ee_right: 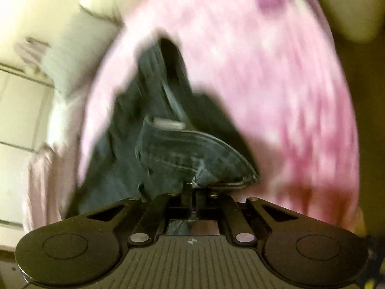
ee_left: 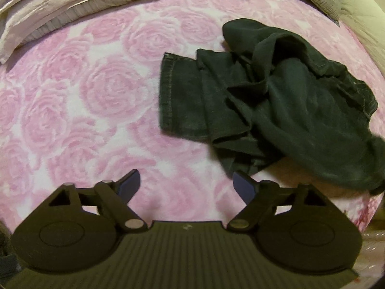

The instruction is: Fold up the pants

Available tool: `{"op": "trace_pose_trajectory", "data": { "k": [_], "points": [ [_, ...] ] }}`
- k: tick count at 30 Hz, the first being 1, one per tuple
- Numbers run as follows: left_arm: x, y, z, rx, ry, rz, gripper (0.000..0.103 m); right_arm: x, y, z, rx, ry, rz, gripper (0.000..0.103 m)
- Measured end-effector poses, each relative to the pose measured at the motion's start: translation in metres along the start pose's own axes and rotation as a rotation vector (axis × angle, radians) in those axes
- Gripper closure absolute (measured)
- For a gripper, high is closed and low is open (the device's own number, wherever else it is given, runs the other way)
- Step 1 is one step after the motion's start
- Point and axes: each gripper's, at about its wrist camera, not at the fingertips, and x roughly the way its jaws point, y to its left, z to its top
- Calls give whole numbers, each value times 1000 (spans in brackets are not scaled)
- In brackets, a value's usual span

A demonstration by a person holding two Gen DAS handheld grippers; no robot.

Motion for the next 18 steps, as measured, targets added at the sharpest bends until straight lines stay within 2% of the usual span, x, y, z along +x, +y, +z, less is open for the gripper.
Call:
{"op": "trace_pose_trajectory", "data": {
  "k": [2,4,7,9,11,15,16,18],
  "points": [
    [2,-7,1,8,1,-11,28,-25,14,45,-81,-106,24,103],
    [3,-16,-1,33,-4,-19,28,-47,30,97,-152,-175,36,103],
    [7,-36,-5,86,-17,-13,28,-72,57,146,-256,-302,50,103],
    [11,-47,-10,92,-26,-20,28,-83,70,175,-274,-367,62,103],
    [17,-58,-14,73,-42,-34,28,-83,72,193,-283,-382,58,103],
    [46,-72,-10,18,-58,-41,26,-65,64,214,-301,-313,6,103],
    [55,-72,-7,-7,-54,-25,26,-61,61,214,-310,-297,1,103],
    [71,-63,3,-104,-44,-5,33,-56,56,212,-315,-281,0,103]
  ]
}}
